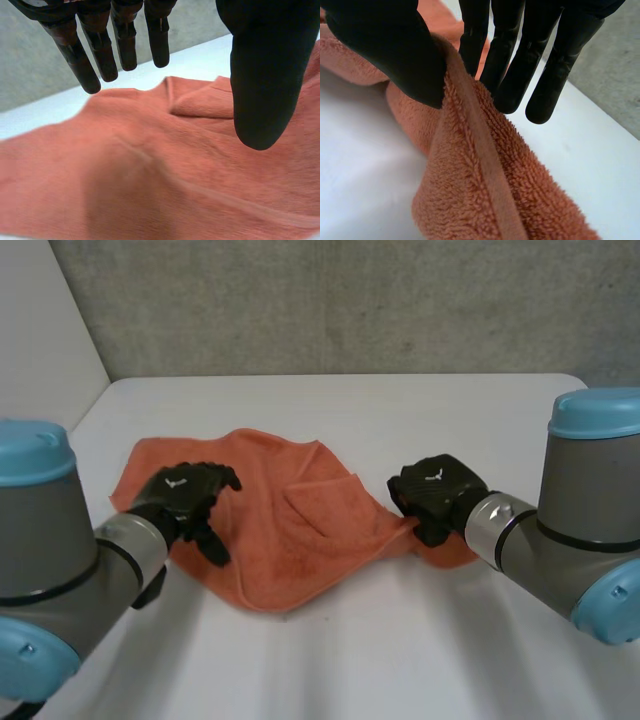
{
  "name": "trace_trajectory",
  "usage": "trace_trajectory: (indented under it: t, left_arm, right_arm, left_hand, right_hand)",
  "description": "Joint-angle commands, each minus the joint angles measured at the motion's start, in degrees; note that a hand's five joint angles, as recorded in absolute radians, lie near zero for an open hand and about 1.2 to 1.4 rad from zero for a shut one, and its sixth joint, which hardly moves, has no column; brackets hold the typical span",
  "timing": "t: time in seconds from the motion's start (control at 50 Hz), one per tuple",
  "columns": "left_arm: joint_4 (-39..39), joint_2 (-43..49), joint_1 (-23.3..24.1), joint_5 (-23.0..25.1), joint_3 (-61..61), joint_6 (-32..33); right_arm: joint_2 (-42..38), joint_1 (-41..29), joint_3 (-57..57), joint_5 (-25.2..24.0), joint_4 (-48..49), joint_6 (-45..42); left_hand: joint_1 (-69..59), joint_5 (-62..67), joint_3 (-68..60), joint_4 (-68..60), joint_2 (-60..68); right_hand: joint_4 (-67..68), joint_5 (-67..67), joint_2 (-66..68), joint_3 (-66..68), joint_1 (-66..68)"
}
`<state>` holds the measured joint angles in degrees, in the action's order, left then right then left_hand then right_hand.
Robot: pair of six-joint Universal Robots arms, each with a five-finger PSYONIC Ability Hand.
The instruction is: Fold the laundry
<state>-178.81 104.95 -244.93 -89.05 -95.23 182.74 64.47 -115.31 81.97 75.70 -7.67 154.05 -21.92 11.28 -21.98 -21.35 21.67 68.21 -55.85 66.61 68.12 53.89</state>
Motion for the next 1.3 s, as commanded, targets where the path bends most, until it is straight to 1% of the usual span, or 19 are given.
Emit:
trace_trajectory:
  t: [0.02,0.12,0.14,0.2,0.24,0.28,0.3,0.32,0.36,0.42,0.48,0.54,0.62,0.64,0.72,0.8,1.0,1.08,1.3]
  left_arm:
    - [-0.57,-0.36,-6.7,0.55,-0.83,9.91]
    - [-0.57,-0.18,-9.77,4.4,-2.33,17.28]
    - [-0.66,0.17,-11.43,6.85,-2.59,20.0]
    - [-0.66,0.52,-14.95,10.55,-2.85,23.0]
    - [-0.66,0.61,-16.02,11.8,-2.77,23.8]
    - [-0.75,2.36,-18.12,16.87,-2.42,25.38]
    - [-0.75,3.32,-18.39,19.42,-1.89,25.64]
    - [-0.75,3.33,-18.39,19.44,-1.89,25.65]
    - [-1.01,4.64,-18.48,22.94,-0.76,25.91]
    - [-0.66,8.33,-18.13,25.94,4.41,25.82]
    - [-0.04,10.37,-17.6,26.04,7.16,25.91]
    - [2.68,14.93,-15.15,25.95,13.65,26.26]
    - [5.23,18.36,-14.17,25.95,18.59,28.9]
    - [6.88,20.71,-13.83,25.77,21.37,32.12]
    - [8.92,23.89,-12.51,25.34,24.99,37.58]
    - [9.54,26.44,-11.19,23.76,27.28,40.49]
    - [10.68,30.4,-10.66,22.87,30.81,42.08]
    - [11.47,31.46,-10.31,22.78,32.03,43.14]
    - [13.67,33.74,-10.31,22.52,33.71,45.94]
  right_arm:
    - [0.13,2.37,-0.32,0.23,1.7,6.88]
    - [-0.22,3.86,-0.23,0.32,1.87,7.14]
    - [-0.31,4.39,-0.23,0.32,2.13,7.14]
    - [-0.66,5.44,0.03,0.32,2.92,6.88]
    - [-0.66,5.71,0.2,0.32,3.28,6.53]
    - [-0.66,5.8,0.29,0.41,3.45,6.44]
    - [-0.75,5.8,0.29,0.41,3.45,6.44]
    - [-0.75,5.8,0.29,0.41,3.45,6.44]
    - [-1.01,5.71,0.47,0.5,3.37,6.44]
    - [-2.06,5.36,0.91,0.5,3.37,6.09]
    - [-2.59,5.18,1.08,0.41,3.45,5.91]
    - [-3.91,5.1,1.26,0.41,3.45,5.74]
    - [-4.61,5.01,1.52,0.41,3.37,4.86]
    - [-4.7,5.09,1.87,0.41,3.37,3.81]
    - [-4.79,5.01,2.14,0.67,3.28,2.58]
    - [-4.79,5.01,2.4,0.59,3.28,2.4]
    - [-5.05,5.01,2.4,0.32,3.28,2.31]
    - [-5.05,5.1,2.4,0.32,3.28,2.31]
    - [-5.05,5.1,2.4,0.23,3.28,2.13]
  left_hand:
    - [-0.24,0.88,-0.18,-0.81,0.49]
    - [-0.07,0.71,-0.01,-0.64,0.32]
    - [-0.24,0.88,-0.18,-0.81,0.48]
    - [-0.24,0.88,-0.18,-0.81,0.49]
    - [-0.07,0.71,-0.01,-0.64,0.32]
    - [-0.24,0.88,-0.18,-0.81,0.49]
    - [-0.24,0.88,-0.18,-0.81,0.49]
    - [-0.24,0.88,-0.18,-0.81,0.49]
    - [-0.41,1.04,-0.35,-0.97,0.65]
    - [-1.41,2.05,-1.35,-1.98,1.66]
    - [-1.75,2.39,-1.69,-2.32,2.0]
    - [-1.75,2.39,-1.69,-2.32,2.0]
    - [-2.43,3.06,-2.37,-2.99,2.67]
    - [-2.59,3.23,-2.53,-3.16,2.84]
    - [-3.44,4.07,-3.38,-4.0,3.68]
    - [-3.44,4.08,-3.38,-4.0,3.68]
    - [-9.66,10.3,-9.6,-10.23,9.91]
    - [-16.54,17.18,-16.48,-17.11,16.79]
    - [-13.86,14.5,-13.8,-14.43,14.11]
  right_hand:
    - [11.79,-14.15,13.39,11.88,26.11]
    - [11.79,-14.15,13.39,11.88,26.11]
    - [11.79,-14.15,13.39,11.88,26.11]
    - [11.79,-14.15,13.39,11.88,26.11]
    - [11.79,-14.15,13.39,11.88,26.11]
    - [11.79,-14.15,13.39,11.88,26.11]
    - [11.79,-14.15,13.39,11.88,26.11]
    - [11.79,-14.15,13.39,11.88,26.11]
    - [11.79,-14.15,13.39,11.88,26.11]
    - [11.79,-14.15,13.39,11.88,26.11]
    - [11.79,-14.15,13.39,11.88,26.11]
    - [11.79,-14.15,13.39,11.88,26.11]
    - [11.79,-14.15,13.39,11.88,26.11]
    - [11.79,-14.15,13.39,11.88,26.11]
    - [11.79,-14.15,13.39,11.88,26.11]
    - [11.79,-14.15,13.39,11.88,26.11]
    - [11.79,-14.15,13.39,11.88,26.11]
    - [11.79,-14.15,13.39,11.88,26.11]
    - [11.79,-14.15,13.39,11.88,26.11]
